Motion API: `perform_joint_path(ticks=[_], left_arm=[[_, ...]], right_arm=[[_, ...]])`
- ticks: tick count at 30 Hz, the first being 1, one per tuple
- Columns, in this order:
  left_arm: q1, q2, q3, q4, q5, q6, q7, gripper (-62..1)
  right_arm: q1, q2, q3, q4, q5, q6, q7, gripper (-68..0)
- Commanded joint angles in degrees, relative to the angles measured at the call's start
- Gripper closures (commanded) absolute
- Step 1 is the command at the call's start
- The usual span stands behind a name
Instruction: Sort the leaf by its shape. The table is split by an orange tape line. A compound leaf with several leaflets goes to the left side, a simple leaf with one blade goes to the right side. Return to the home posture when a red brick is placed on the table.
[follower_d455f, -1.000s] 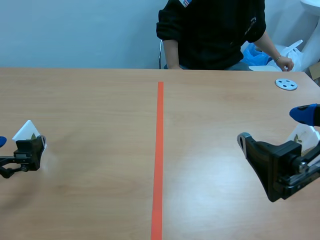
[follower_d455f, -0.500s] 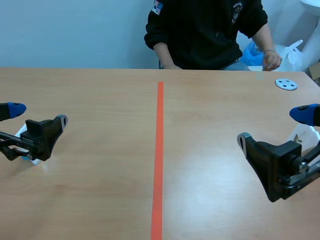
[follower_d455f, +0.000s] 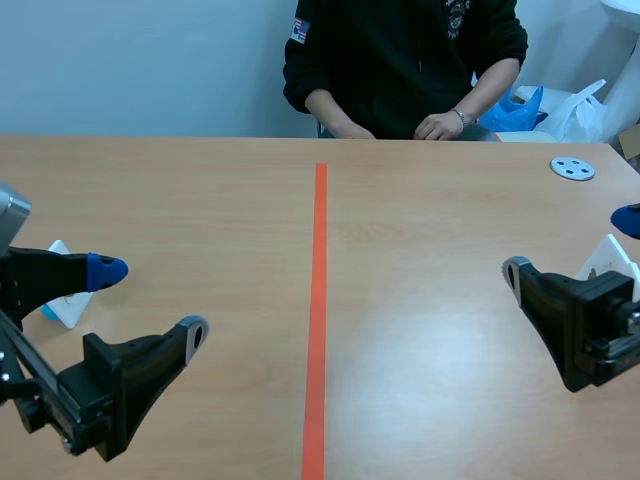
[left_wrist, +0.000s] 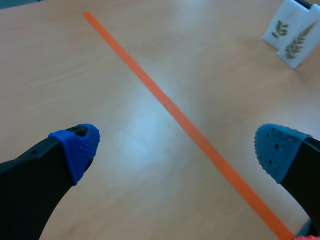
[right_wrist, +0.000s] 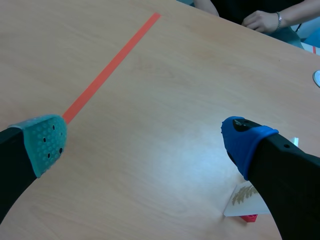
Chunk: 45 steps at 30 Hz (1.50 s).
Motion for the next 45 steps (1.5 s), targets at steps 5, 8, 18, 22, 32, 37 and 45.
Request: perform_joint_path(ticks=[5,8,18,22,32,37,45], left_arm=[[1.7,-0.3,-0.3,1.5,-0.5,0.1,0.0,-62.3],[1.7,-0.3,-0.3,1.5,-0.5,0.3,-0.1,-62.3],[1.7,-0.3,-1.7,1.5,-1.2,0.6,-0.1,-62.3],[1.7,-0.3,-3.5,1.5,-1.9,0.6,0.0,-62.3],[1.7,-0.3,-5.8,1.5,-3.5,0.6,0.0,-62.3],[1.7,-0.3,-5.8,1.5,-3.5,0.6,0.0,-62.3],[1.7,-0.3,-5.8,1.5,-3.5,0.6,0.0,-62.3]], right_arm=[[0.3,0.5,0.5,0.9,0.9,0.0,0.2,-67.9],[0.3,0.5,0.5,0.9,0.9,0.0,0.2,-67.9],[0.3,0.5,0.5,0.9,0.9,0.0,0.2,-67.9],[0.3,0.5,0.5,0.9,0.9,0.0,0.2,-67.9],[0.3,0.5,0.5,0.9,0.9,0.0,-0.2,-67.9],[0.3,0.5,0.5,0.9,0.9,0.0,-0.2,-67.9],[0.3,0.5,0.5,0.9,0.9,0.0,-0.2,-67.9]])
